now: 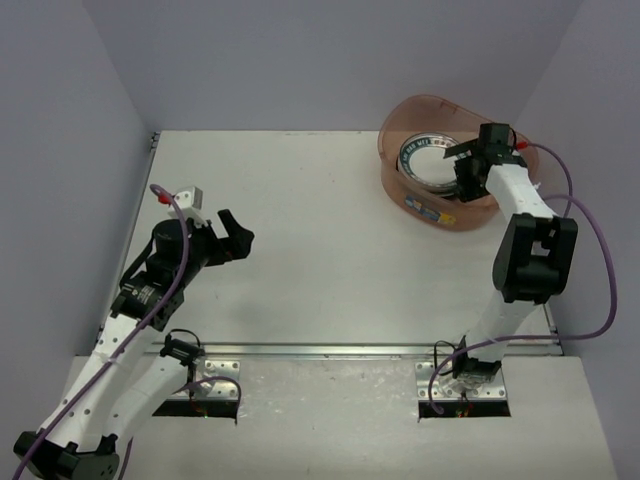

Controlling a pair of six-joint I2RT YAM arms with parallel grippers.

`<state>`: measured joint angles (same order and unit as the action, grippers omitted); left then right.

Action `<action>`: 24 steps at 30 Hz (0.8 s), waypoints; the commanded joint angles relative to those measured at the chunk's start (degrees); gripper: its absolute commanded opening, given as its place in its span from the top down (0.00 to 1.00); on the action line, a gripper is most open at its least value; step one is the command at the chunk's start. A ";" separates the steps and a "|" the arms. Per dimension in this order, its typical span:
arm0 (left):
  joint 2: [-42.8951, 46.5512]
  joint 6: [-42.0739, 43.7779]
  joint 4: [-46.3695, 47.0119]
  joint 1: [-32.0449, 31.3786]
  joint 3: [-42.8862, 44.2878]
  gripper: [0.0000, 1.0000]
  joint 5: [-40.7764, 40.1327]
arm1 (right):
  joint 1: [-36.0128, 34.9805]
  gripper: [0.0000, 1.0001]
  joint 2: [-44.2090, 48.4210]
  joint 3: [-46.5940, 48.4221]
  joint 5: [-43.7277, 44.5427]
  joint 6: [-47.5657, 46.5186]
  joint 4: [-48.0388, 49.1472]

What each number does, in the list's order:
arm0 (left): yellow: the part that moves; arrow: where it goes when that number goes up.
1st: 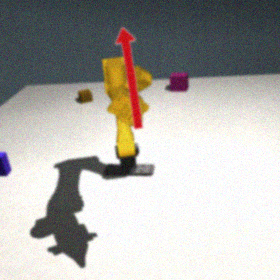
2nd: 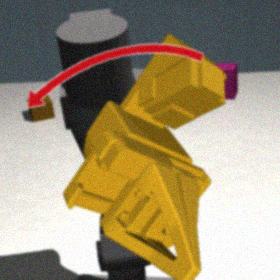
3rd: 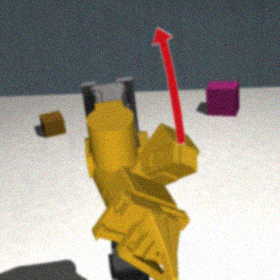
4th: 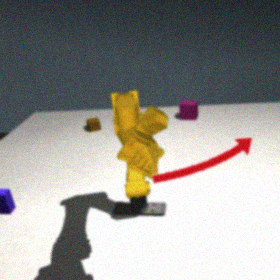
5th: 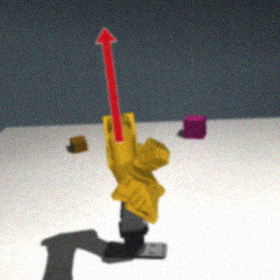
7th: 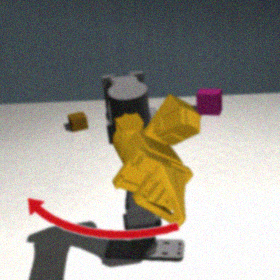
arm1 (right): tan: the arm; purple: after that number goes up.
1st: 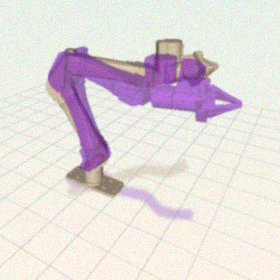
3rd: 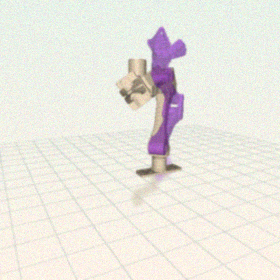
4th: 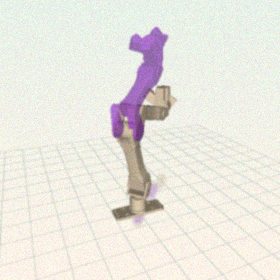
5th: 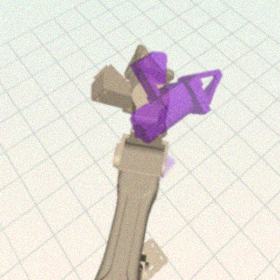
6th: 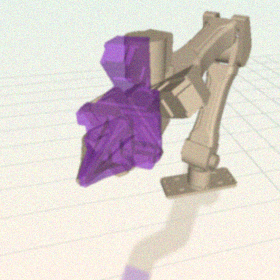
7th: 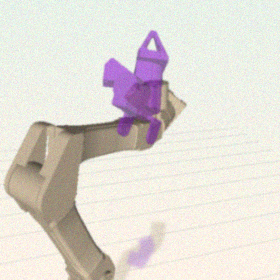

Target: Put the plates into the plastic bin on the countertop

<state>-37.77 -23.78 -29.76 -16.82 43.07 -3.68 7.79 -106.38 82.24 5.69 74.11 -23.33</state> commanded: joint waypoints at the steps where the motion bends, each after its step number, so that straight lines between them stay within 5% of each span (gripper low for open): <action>1: -0.41 1.19 2.52 0.38 0.78 0.00 0.83 | 1.03 0.01 6.74 1.39 -1.20 -6.15 -4.72; 5: -2.90 1.19 1.81 0.38 1.75 0.00 -0.79 | 1.52 0.01 11.14 0.50 -2.00 -10.74 -7.16; 13: -13.73 0.36 -3.11 0.38 10.20 0.00 -10.03 | 0.21 0.01 37.89 -17.68 -17.64 -37.06 -0.13; 20: -11.74 1.23 -0.35 0.41 11.85 0.00 -19.51 | -2.34 0.01 65.87 -30.16 -8.05 -52.39 -10.48; 24: -8.64 1.24 0.25 0.38 9.46 0.00 -22.06 | -2.53 0.01 71.55 -30.20 -6.24 -55.00 -14.99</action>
<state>-49.80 -23.18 -32.24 -16.82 53.75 -20.50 5.73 -38.40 52.58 -4.34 26.56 -33.94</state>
